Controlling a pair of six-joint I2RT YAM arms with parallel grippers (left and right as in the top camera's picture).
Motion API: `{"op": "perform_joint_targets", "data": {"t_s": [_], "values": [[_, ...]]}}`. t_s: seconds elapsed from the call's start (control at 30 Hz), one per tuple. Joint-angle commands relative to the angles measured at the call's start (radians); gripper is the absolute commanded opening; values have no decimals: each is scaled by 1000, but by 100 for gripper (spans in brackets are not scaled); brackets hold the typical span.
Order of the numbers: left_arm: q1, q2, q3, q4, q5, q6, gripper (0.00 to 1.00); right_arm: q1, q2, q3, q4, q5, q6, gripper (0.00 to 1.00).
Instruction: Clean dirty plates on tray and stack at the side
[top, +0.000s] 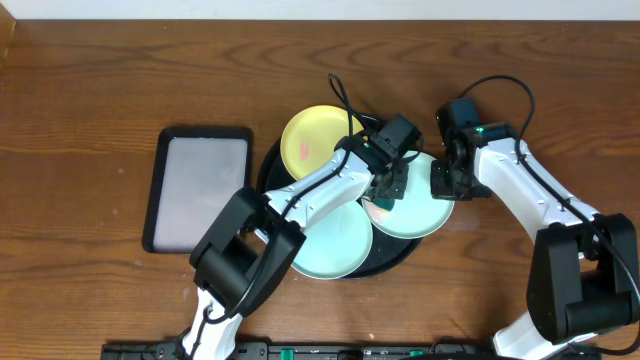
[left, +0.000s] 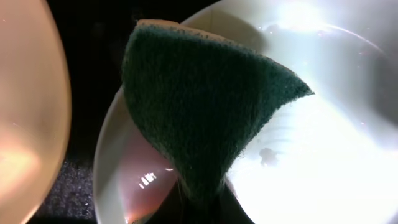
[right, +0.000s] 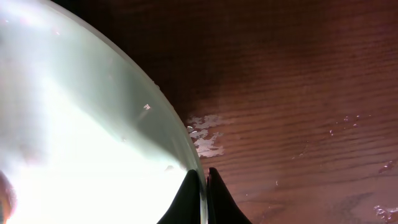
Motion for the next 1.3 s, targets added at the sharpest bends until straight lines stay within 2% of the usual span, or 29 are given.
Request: {"op": "perform_joint_targets", "data": {"t_s": [0.0, 0.23, 0.4, 0.57, 0.77, 1.17, 1.27], "values": [[1, 22, -4, -3, 114, -20, 8, 2, -1, 13, 1, -8, -4, 2], [0, 21, -3, -3, 306, -14, 8, 2, -1, 13, 1, -8, -4, 2], [17, -57, -3, -22, 244, 4, 7, 2, -1, 13, 0, -8, -4, 2], [18, -135, -3, -42, 98, 3, 8, 2, -1, 13, 0, -8, -4, 2], [13, -126, -5, -70, -41, 3, 8, 2, -1, 13, 0, -8, -4, 2], [12, -8, -13, -45, -65, -21, 8, 3, -1, 13, 0, -8, -4, 2], [11, 26, -13, -44, -24, -50, 8, 3, -1, 13, 0, -8, -4, 1]]}}
